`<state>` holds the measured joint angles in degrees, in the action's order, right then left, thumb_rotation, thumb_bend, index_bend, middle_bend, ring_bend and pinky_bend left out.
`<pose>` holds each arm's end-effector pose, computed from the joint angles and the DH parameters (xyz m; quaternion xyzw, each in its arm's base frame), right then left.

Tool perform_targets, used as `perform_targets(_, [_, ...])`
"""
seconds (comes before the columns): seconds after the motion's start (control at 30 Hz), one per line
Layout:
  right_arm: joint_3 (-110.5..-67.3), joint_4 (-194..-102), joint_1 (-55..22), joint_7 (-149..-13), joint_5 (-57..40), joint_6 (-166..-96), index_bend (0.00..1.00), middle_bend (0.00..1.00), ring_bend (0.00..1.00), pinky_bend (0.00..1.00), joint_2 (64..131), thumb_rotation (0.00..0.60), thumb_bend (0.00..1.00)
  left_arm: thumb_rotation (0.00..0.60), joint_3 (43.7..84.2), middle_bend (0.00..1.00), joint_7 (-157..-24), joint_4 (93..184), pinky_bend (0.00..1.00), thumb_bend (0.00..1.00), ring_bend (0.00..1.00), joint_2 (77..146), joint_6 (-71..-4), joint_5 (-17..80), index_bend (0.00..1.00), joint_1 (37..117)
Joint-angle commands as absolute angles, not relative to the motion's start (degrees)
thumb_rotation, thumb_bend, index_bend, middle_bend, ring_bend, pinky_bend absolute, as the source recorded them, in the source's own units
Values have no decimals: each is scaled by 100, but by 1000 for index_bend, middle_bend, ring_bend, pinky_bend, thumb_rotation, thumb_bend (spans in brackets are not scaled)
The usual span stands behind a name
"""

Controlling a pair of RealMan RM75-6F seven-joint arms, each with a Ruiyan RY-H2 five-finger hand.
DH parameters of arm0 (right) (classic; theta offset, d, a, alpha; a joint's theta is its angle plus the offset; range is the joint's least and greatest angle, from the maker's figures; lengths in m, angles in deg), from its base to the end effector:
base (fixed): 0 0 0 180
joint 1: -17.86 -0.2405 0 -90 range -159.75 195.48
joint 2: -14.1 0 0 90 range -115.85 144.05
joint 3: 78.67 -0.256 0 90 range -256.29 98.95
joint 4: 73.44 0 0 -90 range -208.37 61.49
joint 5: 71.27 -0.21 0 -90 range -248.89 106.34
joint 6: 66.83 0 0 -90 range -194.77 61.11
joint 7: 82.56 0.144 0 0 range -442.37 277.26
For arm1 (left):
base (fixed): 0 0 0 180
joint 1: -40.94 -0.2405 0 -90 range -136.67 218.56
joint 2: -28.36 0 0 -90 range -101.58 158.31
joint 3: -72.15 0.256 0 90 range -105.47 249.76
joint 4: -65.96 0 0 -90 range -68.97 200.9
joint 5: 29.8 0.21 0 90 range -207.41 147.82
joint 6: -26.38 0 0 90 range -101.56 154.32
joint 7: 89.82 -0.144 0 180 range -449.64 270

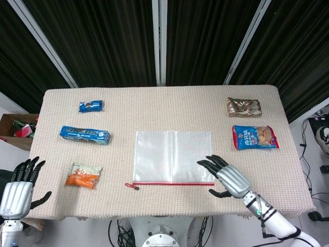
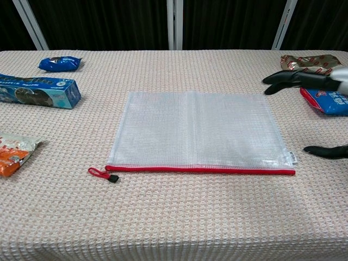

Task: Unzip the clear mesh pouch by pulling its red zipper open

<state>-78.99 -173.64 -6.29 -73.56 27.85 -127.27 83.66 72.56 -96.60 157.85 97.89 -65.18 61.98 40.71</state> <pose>-0.1952 -0.2247 0.0505 0.7523 -0.4322 0.4186 0.2684 -0.3022 0.1412 0.1323 -0.6006 -0.3670 -0.3893 0.5942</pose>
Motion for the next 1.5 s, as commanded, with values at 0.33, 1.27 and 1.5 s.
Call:
perform_targets(0.33, [-8562,-16603,-1602,-9910,1301,-11651,172,143,0,0,10969,600,174,600,7248,60,-9368,15481,106,154,40,9940,-6484,6166,113,4086])
perform_targets(1.27, [-9237,-14268,-3486,-10299,843,-10843,266,157,0,0,13156,600,246,600,7216,61,-9039,15096,106,155,39,10067,-6368,5978,113,4108])
perform_targets(1.5, [-9304,-13857,-3738,-10152,917,-11007,299,175,0,0,13567,600,246,600,7222,61,-9002,15064,106,155,39,10069,-6387,5964,113,4086])
